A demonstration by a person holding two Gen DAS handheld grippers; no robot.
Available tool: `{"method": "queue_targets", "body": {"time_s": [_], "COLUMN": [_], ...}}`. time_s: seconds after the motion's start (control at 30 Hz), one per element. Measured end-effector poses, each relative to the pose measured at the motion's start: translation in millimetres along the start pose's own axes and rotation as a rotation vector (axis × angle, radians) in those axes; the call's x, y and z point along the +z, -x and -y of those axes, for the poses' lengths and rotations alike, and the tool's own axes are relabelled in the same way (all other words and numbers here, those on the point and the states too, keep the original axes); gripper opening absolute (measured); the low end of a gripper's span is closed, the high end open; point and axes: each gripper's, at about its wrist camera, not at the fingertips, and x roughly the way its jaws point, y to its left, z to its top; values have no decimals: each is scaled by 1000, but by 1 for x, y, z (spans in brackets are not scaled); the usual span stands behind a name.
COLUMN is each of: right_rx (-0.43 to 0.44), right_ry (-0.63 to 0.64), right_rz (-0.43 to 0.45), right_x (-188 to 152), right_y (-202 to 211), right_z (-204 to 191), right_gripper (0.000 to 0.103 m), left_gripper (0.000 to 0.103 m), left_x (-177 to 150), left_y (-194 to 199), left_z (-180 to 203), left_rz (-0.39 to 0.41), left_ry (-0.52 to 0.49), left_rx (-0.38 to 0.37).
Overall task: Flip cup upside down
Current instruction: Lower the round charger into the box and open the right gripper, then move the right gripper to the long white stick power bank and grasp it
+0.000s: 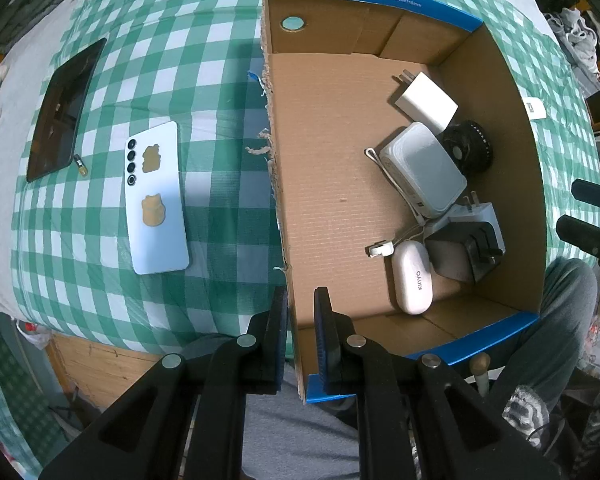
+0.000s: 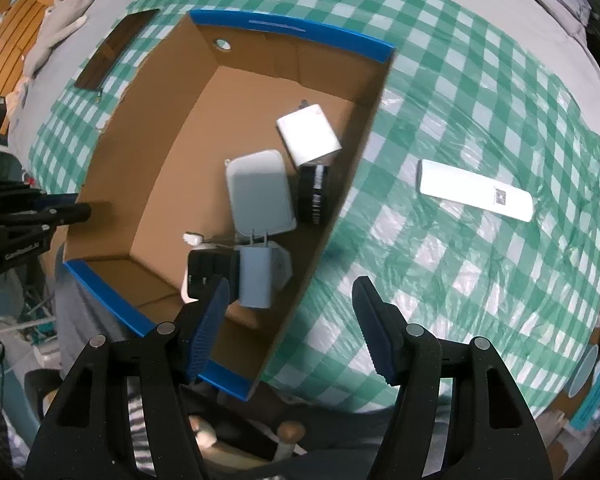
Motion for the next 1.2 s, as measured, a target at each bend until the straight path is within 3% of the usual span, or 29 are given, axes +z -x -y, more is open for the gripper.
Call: {"method": "queue_targets", "body": {"time_s": [0.6, 1.2], "right_rx": [-26, -18], "right_ry": [-156, -386], "right_rz": [-27, -97], "right_x": [-2, 22], "right_y": [-10, -64], "right_z": [68, 141], "right_gripper": [65, 64], "left_gripper": [12, 12], "left_x": [17, 50], "left_y": [0, -11], "left_z": [-1, -3], "left_rz": [-2, -16], "left_ry": [-11, -24], "left_rx": [5, 9]}}
